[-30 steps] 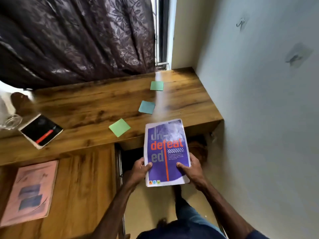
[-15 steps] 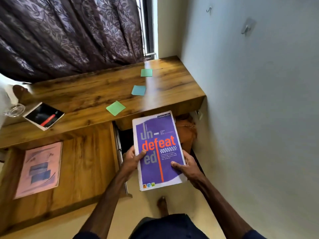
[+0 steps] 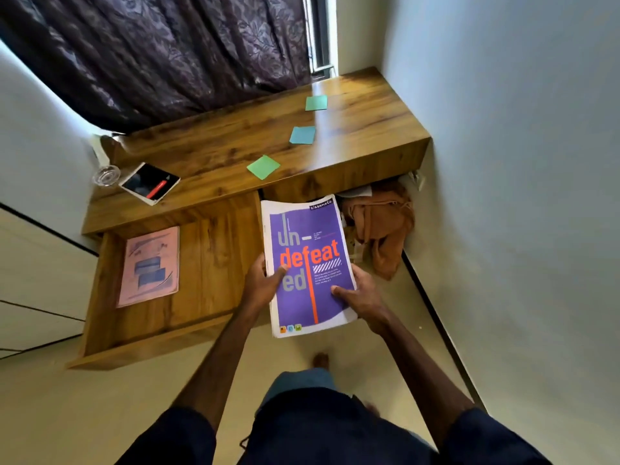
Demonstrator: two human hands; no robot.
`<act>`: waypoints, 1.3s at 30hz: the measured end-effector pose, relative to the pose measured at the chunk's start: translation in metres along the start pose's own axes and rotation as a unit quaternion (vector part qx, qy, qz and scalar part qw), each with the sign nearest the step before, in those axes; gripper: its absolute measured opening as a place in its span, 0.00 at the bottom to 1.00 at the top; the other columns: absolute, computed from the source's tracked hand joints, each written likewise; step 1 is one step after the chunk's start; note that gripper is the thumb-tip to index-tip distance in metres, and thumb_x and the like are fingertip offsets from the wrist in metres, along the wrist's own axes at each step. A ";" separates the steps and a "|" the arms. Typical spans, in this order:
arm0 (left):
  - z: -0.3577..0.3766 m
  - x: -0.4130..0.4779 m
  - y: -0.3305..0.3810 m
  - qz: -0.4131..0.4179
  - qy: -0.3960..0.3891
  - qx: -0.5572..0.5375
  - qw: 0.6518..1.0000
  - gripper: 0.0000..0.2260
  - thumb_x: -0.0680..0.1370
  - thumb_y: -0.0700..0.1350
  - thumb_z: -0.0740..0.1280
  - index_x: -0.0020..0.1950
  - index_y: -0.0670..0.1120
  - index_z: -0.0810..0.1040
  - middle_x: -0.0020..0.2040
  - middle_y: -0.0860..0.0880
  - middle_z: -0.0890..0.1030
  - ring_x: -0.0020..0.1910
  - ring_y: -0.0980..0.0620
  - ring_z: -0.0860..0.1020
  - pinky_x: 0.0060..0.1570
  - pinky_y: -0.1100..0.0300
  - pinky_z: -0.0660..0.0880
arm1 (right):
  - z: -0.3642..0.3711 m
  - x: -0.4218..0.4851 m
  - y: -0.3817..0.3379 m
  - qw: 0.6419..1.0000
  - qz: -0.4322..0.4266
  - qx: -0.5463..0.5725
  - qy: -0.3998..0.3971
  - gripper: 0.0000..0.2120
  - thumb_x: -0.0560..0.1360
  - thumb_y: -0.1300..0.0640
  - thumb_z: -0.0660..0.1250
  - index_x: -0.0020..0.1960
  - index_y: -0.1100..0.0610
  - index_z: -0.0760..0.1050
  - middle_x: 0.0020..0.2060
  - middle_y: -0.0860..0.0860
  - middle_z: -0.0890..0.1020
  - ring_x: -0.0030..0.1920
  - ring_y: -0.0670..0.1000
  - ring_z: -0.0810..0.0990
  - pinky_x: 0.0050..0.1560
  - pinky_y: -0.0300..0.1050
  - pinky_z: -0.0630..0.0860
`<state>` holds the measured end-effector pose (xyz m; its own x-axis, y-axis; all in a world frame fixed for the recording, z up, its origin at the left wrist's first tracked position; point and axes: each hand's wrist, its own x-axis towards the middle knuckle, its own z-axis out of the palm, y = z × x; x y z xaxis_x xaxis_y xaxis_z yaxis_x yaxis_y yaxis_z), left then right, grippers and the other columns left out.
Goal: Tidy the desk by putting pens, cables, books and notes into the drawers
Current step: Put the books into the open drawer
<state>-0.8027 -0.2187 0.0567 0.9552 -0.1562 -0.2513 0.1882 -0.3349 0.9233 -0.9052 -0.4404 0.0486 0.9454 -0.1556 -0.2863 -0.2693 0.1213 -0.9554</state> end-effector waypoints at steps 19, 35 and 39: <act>-0.252 0.121 -0.132 -0.188 -0.085 -0.005 0.978 0.36 0.69 0.36 0.79 0.72 0.41 0.65 0.66 0.40 0.79 0.49 0.53 0.82 0.41 0.61 0.81 | 0.265 0.176 0.037 0.990 0.137 -0.037 -0.010 0.14 0.71 0.71 0.74 0.55 0.61 0.80 0.46 0.51 0.88 0.45 0.50 0.87 0.43 0.45 0.83; -0.311 0.181 -0.199 -0.136 -0.045 0.137 0.980 0.30 0.70 0.49 0.80 0.67 0.47 0.71 0.58 0.56 0.79 0.55 0.60 0.79 0.42 0.74 0.75 | 0.346 0.253 0.096 0.957 0.219 -0.189 0.005 0.18 0.74 0.49 0.75 0.59 0.56 0.78 0.53 0.51 0.85 0.52 0.51 0.86 0.54 0.55 0.83; -0.306 0.187 -0.215 -0.174 -0.052 0.189 0.965 0.28 0.71 0.54 0.79 0.65 0.50 0.70 0.59 0.54 0.81 0.54 0.58 0.81 0.45 0.67 0.79 | 0.342 0.240 0.108 0.950 0.247 -0.188 -0.016 0.20 0.73 0.50 0.76 0.62 0.54 0.77 0.55 0.49 0.84 0.54 0.49 0.85 0.54 0.51 0.83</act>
<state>-0.5944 0.1080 -0.1004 0.8171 -0.0590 -0.5735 0.3778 -0.6966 0.6100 -0.6443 -0.1289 -0.0985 0.6905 -0.1395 -0.7098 -0.7222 -0.1888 -0.6654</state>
